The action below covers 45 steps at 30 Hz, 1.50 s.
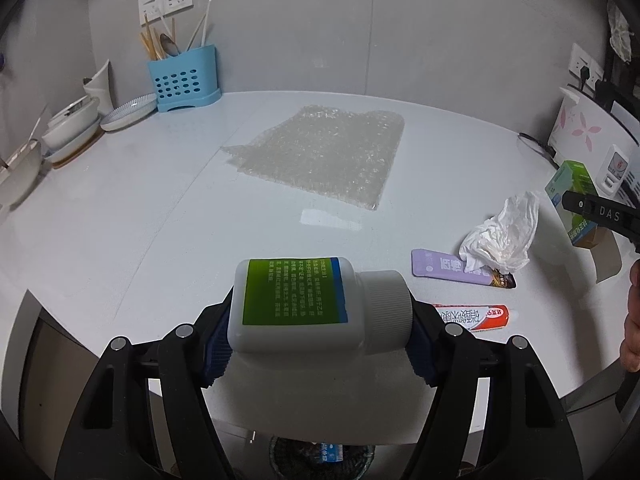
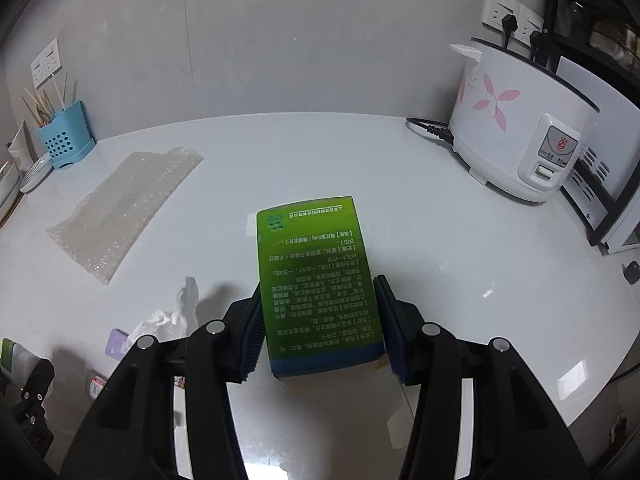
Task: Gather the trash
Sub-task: 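Carry the white bottle and green carton down over the wastebasket with both tools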
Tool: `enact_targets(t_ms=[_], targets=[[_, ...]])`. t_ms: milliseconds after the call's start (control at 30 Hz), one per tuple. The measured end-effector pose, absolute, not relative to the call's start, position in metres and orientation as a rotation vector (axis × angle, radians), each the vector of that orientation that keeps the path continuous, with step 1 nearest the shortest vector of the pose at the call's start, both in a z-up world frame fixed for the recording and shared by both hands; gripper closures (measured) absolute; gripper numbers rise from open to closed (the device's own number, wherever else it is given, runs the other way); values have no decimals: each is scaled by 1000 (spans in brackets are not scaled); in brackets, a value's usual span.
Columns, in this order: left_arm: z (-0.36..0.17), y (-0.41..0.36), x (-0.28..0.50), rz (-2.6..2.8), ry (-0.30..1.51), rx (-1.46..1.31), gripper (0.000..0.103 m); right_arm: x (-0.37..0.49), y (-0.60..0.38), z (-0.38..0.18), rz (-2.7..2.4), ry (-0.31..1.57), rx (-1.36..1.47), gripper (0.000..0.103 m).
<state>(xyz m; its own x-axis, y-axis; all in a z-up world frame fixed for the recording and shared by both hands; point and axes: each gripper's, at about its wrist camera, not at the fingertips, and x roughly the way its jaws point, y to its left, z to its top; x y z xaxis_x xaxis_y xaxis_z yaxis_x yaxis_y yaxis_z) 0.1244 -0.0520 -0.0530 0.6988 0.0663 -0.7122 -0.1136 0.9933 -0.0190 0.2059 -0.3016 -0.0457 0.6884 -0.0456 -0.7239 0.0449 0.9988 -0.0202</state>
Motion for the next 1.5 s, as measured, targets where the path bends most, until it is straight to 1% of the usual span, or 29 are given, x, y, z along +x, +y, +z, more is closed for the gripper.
enact_targets(t_ms=[433,767,967,1267,1500], targets=[[-39,-50,84,71,752,-73,34,118,-272,-23,20,711,-40,55],[-26,-52,44,48,706,-71,35,48,-263,-13,38,611,-10,55],[-27,-52,15,18,681,-65,35,11,-262,-19,38,570,23,55],[-34,-43,-50,-39,645,-97,35,-48,-246,-27,59,487,22,55],[-59,-44,-84,-32,648,-97,35,-85,-229,-47,99,476,9,55]])
